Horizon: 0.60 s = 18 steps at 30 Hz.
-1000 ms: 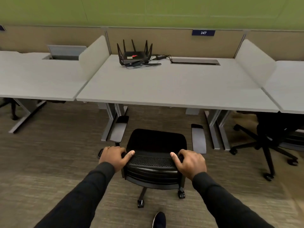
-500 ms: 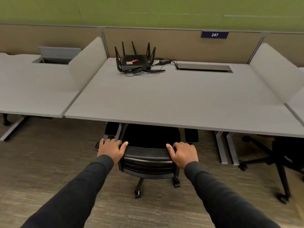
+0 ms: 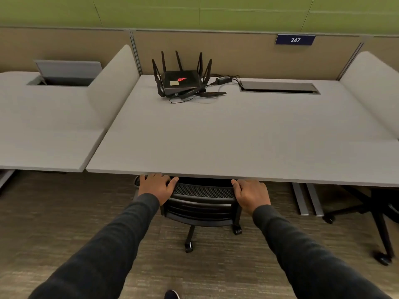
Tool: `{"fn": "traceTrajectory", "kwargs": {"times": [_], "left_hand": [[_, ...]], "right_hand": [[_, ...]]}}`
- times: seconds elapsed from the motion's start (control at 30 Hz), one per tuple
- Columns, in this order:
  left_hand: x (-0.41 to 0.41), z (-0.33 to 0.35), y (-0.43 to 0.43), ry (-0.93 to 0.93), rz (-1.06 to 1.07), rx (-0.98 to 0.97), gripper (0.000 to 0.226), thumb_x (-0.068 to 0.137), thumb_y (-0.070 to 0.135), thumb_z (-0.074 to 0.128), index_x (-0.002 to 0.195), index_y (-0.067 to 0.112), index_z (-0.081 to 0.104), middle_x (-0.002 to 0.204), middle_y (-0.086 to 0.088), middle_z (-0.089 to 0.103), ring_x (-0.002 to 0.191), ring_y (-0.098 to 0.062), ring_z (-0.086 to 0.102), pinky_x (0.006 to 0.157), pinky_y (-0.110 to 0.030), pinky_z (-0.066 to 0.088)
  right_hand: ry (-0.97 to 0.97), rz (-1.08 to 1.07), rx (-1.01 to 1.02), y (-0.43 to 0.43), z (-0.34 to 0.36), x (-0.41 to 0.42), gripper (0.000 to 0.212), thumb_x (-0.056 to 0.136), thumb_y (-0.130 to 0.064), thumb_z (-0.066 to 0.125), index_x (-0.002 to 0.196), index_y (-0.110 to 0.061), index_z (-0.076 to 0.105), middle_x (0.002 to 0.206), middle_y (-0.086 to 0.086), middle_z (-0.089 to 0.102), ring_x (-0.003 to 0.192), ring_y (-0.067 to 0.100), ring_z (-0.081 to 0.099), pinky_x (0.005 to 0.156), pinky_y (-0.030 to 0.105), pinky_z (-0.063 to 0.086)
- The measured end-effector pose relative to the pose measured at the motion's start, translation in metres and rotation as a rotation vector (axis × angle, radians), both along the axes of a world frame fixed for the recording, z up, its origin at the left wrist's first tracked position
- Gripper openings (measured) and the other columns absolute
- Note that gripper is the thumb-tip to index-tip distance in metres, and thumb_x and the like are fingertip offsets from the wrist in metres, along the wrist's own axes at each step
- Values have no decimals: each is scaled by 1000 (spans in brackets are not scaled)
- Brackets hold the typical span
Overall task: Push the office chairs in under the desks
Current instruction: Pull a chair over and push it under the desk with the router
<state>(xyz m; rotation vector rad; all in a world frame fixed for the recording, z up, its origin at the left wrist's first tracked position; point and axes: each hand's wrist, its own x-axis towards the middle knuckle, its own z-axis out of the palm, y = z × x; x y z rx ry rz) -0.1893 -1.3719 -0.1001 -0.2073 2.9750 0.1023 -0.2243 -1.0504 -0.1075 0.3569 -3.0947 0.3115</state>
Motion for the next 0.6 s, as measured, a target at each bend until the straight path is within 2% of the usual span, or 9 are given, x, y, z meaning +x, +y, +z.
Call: {"fn": "traceTrajectory", "kwargs": {"times": [0.13, 0.33, 0.43, 0.5, 0.6], "left_hand": [[-13, -4, -20, -25, -30, 40, 61, 98, 64, 17, 129, 34, 61, 122, 0, 64, 120, -27, 51, 108, -52, 29], [-18, -9, -25, -22, -91, 69, 74, 94, 71, 8, 127, 33, 63, 120, 1, 64, 119, -27, 52, 106, -53, 30], [-20, -9, -21, -21, -114, 64, 80, 93, 73, 5, 128, 31, 62, 123, -1, 64, 120, -28, 52, 107, -54, 30], [-19, -10, -21, -12, -125, 53, 82, 93, 74, 4, 128, 29, 62, 124, -2, 64, 120, -28, 52, 108, -54, 29], [-11, -9, -23, -2, -145, 49, 80, 94, 72, 6, 131, 24, 58, 132, -6, 60, 127, -30, 47, 112, -55, 25]], "right_hand": [[-43, -29, -39, -18, 2, -6, 45, 105, -47, 30, 76, -27, 57, 69, -9, 55, 70, 19, 53, 70, 37, 40], [-47, -153, 7, -29, 5, -14, 46, 105, -45, 28, 75, -25, 57, 70, -6, 53, 73, 21, 53, 74, 38, 37], [-68, -256, 75, -33, 10, -10, 47, 106, -43, 28, 91, -20, 66, 85, 1, 62, 86, 24, 58, 83, 40, 44], [-69, -300, 102, -39, 12, 1, 46, 106, -43, 28, 107, -19, 67, 102, 6, 66, 101, 27, 59, 94, 43, 43], [-48, -305, 36, -52, 9, 26, 46, 105, -46, 32, 128, -19, 61, 132, 9, 59, 131, 30, 47, 117, 53, 26]]}}
